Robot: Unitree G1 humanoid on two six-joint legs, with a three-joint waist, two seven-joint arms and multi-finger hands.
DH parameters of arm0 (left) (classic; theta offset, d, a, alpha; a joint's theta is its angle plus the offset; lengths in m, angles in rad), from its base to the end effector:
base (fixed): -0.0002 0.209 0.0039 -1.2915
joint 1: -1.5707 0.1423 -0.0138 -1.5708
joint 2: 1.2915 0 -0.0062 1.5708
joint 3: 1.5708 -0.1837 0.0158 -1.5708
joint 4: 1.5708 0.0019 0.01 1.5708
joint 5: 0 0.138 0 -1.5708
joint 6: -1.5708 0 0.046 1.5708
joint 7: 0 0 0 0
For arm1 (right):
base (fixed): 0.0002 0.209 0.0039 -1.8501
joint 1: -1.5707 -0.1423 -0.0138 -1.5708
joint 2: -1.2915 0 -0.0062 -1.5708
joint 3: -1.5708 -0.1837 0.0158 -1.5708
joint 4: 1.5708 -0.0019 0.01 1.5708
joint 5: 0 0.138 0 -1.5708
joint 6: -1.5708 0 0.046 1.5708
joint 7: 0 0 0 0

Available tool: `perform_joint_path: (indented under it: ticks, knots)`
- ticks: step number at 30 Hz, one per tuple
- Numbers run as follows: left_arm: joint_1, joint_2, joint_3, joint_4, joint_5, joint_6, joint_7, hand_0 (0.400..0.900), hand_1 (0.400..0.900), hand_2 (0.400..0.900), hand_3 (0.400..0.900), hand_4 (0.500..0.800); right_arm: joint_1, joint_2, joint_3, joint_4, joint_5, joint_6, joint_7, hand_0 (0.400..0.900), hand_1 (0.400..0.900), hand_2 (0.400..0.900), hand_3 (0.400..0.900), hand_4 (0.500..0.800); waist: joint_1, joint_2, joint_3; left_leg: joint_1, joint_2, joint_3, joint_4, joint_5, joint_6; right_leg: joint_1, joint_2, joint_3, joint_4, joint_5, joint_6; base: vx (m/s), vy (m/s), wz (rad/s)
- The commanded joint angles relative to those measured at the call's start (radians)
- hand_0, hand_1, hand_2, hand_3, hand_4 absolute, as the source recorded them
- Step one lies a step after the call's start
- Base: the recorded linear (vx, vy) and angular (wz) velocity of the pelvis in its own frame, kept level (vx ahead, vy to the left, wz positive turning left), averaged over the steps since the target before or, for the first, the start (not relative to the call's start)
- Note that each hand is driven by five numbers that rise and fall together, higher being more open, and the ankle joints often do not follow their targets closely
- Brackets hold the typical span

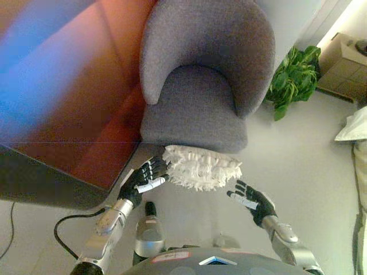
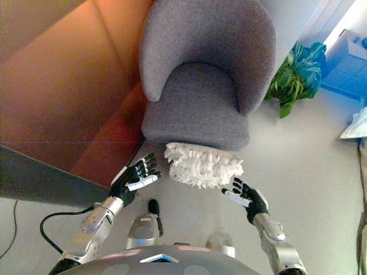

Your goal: Pick up the pillow and put it on the sofa.

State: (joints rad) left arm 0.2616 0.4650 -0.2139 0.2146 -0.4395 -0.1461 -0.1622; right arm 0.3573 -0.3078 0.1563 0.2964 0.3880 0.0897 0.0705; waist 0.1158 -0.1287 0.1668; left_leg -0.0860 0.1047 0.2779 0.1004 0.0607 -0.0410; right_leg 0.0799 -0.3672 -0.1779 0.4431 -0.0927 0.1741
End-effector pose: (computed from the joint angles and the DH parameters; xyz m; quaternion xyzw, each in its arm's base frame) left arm 0.1256 0.2264 -0.0208 -0.0044 0.1950 -0.0963 0.9761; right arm 0.0849 -0.2082 -0.0570 0.0538 0.3694 0.0035 0.9277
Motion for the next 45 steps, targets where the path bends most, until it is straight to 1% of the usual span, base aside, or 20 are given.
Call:
perform_joint_path:
  ticks: [1,2,5,6,7,9,11,13,14,15,17,20,22,25,28,30,34,38,41,45]
  knots:
    - [-0.015,0.029,0.041,-0.130,-0.024,-0.067,-0.005,0.900,0.900,0.900,0.900,0.800,-0.023,-0.050,-0.017,-0.137,-0.005,-0.054,-0.029,0.900,0.900,0.900,0.900,0.800,-0.010,0.058,-0.051,-0.059,-0.008,-0.063,-0.111,0.029,0.060,0.091,-0.008,-0.052,0.104,0.272,0.066,0.29,0.196,0.17]
    - [-0.024,0.033,0.042,-0.137,-0.029,-0.054,-0.001,0.900,0.900,0.900,0.900,0.800,-0.030,-0.044,-0.004,-0.138,-0.015,-0.053,-0.050,0.900,0.900,0.900,0.900,0.800,-0.012,0.064,-0.050,-0.031,-0.021,-0.056,-0.120,0.020,0.067,0.045,-0.004,-0.065,0.115,0.262,0.054,0.32,0.141,0.21]
    - [-0.034,0.037,0.045,-0.157,-0.024,-0.029,-0.018,0.900,0.900,0.900,0.900,0.800,-0.035,-0.039,0.011,-0.128,-0.094,-0.080,-0.103,0.900,0.900,0.900,0.900,0.800,-0.033,0.082,-0.045,0.042,-0.032,-0.034,-0.154,0.008,0.069,-0.034,0.054,-0.128,0.013,0.185,0.019,0.32,0.017,0.33]
    - [-0.041,0.040,0.039,-0.157,-0.021,-0.023,-0.020,0.900,0.900,0.900,0.900,0.800,-0.038,-0.043,0.011,-0.113,-0.130,-0.096,-0.130,0.900,0.900,0.900,0.900,0.800,-0.044,0.082,-0.042,0.075,-0.038,-0.041,-0.167,-0.011,0.060,-0.051,0.054,-0.131,-0.009,0.165,0.028,0.34,-0.084,0.49]
    - [-0.056,0.043,0.033,-0.154,-0.019,-0.015,-0.019,0.900,0.900,0.900,0.900,0.800,-0.050,-0.049,0.011,-0.094,-0.155,-0.110,-0.157,0.900,0.900,0.900,0.900,0.800,-0.053,0.086,-0.035,0.097,-0.033,-0.036,-0.165,-0.021,0.054,-0.069,0.049,-0.149,-0.058,0.179,0.026,0.38,-0.145,0.53]
    - [-0.082,0.051,0.024,-0.148,-0.023,0.001,-0.005,0.900,0.900,0.900,0.900,0.800,-0.087,-0.073,0.007,-0.054,-0.252,-0.136,-0.226,0.900,0.900,0.900,0.900,0.800,-0.066,0.084,-0.018,0.135,-0.018,-0.027,-0.151,-0.052,0.034,-0.105,0.008,-0.176,-0.173,0.256,0.042,0.32,-0.210,0.44]
    - [-0.093,0.058,0.015,-0.148,-0.030,0.003,0.018,0.900,0.900,0.900,0.900,0.800,-0.125,-0.098,0.011,-0.038,-0.380,-0.124,-0.306,0.900,0.900,0.900,0.900,0.800,-0.079,0.067,-0.005,0.155,-0.008,-0.016,-0.128,-0.078,0.015,-0.140,-0.034,-0.184,-0.339,0.373,0.063,0.30,-0.288,0.52]
    - [-0.090,0.062,0.004,-0.152,-0.036,-0.004,0.024,0.900,0.900,0.900,0.900,0.800,-0.143,-0.123,0.010,-0.050,-0.462,-0.100,-0.376,0.900,0.900,0.900,0.900,0.800,-0.093,0.062,-0.003,0.174,0.006,-0.046,-0.097,-0.125,0.004,-0.155,-0.046,-0.139,-0.472,0.422,0.078,0.37,-0.282,0.79]
    - [-0.081,0.062,0.003,-0.153,-0.034,-0.009,0.025,0.900,0.900,0.900,0.900,0.800,-0.143,-0.134,0.004,-0.062,-0.499,-0.079,-0.382,0.900,0.900,0.900,0.900,0.800,-0.100,0.055,-0.006,0.181,0.006,-0.066,-0.089,-0.140,0.006,-0.168,-0.057,-0.110,-0.477,0.444,0.081,0.39,-0.239,0.82]
    - [-0.069,0.061,0.005,-0.156,-0.032,-0.015,0.025,0.900,0.900,0.900,0.900,0.800,-0.136,-0.144,-0.005,-0.073,-0.522,-0.063,-0.394,0.900,0.900,0.900,0.900,0.800,-0.103,0.053,-0.009,0.189,0.016,-0.085,-0.081,-0.152,0.006,-0.167,-0.062,-0.091,-0.466,0.438,0.081,0.33,-0.201,0.64]
    - [-0.049,0.053,0.013,-0.157,-0.027,-0.022,0.035,0.900,0.900,0.900,0.900,0.800,-0.125,-0.154,-0.015,-0.077,-0.589,-0.052,-0.404,0.900,0.900,0.900,0.900,0.800,-0.100,0.055,-0.014,0.201,0.037,-0.105,-0.069,-0.158,-0.003,-0.147,-0.060,-0.094,-0.454,0.404,0.078,0.34,-0.215,0.47]
    - [-0.023,0.044,0.048,-0.187,-0.070,-0.009,0.049,0.900,0.900,0.900,0.900,0.800,-0.119,-0.182,-0.027,-0.096,-0.660,-0.022,-0.396,0.900,0.900,0.900,0.900,0.800,-0.089,0.059,-0.018,0.215,0.097,-0.113,-0.059,-0.140,-0.028,-0.115,-0.034,-0.122,-0.419,0.327,0.067,0.27,-0.209,0.48]
    - [-0.018,0.045,0.060,-0.214,-0.084,-0.005,0.020,0.900,0.900,0.900,0.900,0.800,-0.135,-0.206,-0.029,-0.090,-0.726,-0.007,-0.401,0.900,0.900,0.900,0.900,0.800,-0.073,0.063,-0.005,0.205,0.140,-0.116,-0.045,-0.119,-0.046,-0.114,-0.015,-0.150,-0.380,0.276,0.054,0.11,-0.231,0.56]
    - [-0.037,0.050,0.046,-0.230,-0.080,-0.010,-0.022,0.900,0.900,0.900,0.900,0.800,-0.188,-0.244,-0.020,-0.058,-0.774,0.024,-0.438,0.900,0.900,0.900,0.900,0.800,-0.054,0.068,0.032,0.161,0.186,-0.127,-0.024,-0.092,-0.069,-0.144,0.000,-0.175,-0.338,0.252,0.039,-0.02,-0.226,0.57]
    - [-0.071,0.065,0.022,-0.220,-0.081,-0.023,-0.046,0.900,0.900,0.900,0.900,0.800,-0.251,-0.268,0.004,-0.025,-0.807,0.053,-0.487,0.900,0.900,0.900,0.900,0.800,-0.053,0.080,0.072,0.118,0.217,-0.105,-0.011,-0.070,-0.087,-0.196,-0.022,-0.208,-0.291,0.250,0.034,-0.09,-0.136,0.59]
    - [-0.110,0.076,0.000,-0.210,-0.087,-0.038,-0.053,0.900,0.900,0.900,0.900,0.800,-0.304,-0.279,0.021,-0.009,-0.816,0.075,-0.496,0.900,0.900,0.900,0.900,0.800,-0.058,0.090,0.107,0.079,0.228,-0.099,0.005,-0.064,-0.092,-0.248,-0.052,-0.217,-0.250,0.249,0.035,-0.15,-0.039,0.46]
    - [-0.192,0.100,-0.047,-0.216,-0.085,-0.081,-0.043,0.900,0.900,0.900,0.900,0.800,-0.424,-0.293,0.058,0.022,-0.806,0.105,-0.475,0.900,0.900,0.900,0.900,0.800,-0.056,0.101,0.200,-0.054,0.226,-0.153,0.102,-0.083,-0.085,-0.401,-0.115,-0.165,-0.119,0.229,0.044,-0.19,0.006,0.17]
    - [-0.294,0.124,-0.101,-0.221,-0.073,-0.127,-0.025,0.900,0.900,0.900,0.900,0.800,-0.533,-0.310,0.078,0.063,-0.749,0.086,-0.463,0.900,0.900,0.900,0.900,0.800,-0.050,0.107,0.280,-0.254,0.198,-0.200,0.221,-0.099,-0.069,-0.550,-0.146,-0.105,-0.033,0.207,0.042,-0.22,0.001,0.09]
    - [-0.385,0.126,-0.149,-0.213,-0.068,-0.168,0.013,0.900,0.900,0.900,0.900,0.800,-0.631,-0.336,0.104,0.090,-0.698,0.099,-0.470,0.900,0.900,0.900,0.900,0.800,-0.048,0.126,0.333,-0.428,0.177,-0.238,0.331,-0.125,-0.067,-0.685,-0.152,-0.051,0.028,0.183,0.038,-0.25,0.073,0.01]
    - [-0.468,0.113,-0.186,-0.208,-0.078,-0.205,0.059,0.900,0.900,0.900,0.900,0.800,-0.766,-0.349,0.142,0.134,-0.664,0.122,-0.483,0.900,0.900,0.900,0.900,0.800,-0.053,0.153,0.353,-0.606,0.162,-0.245,0.430,-0.142,-0.061,-0.844,-0.145,-0.004,0.094,0.162,0.032,-0.21,0.146,-0.06]
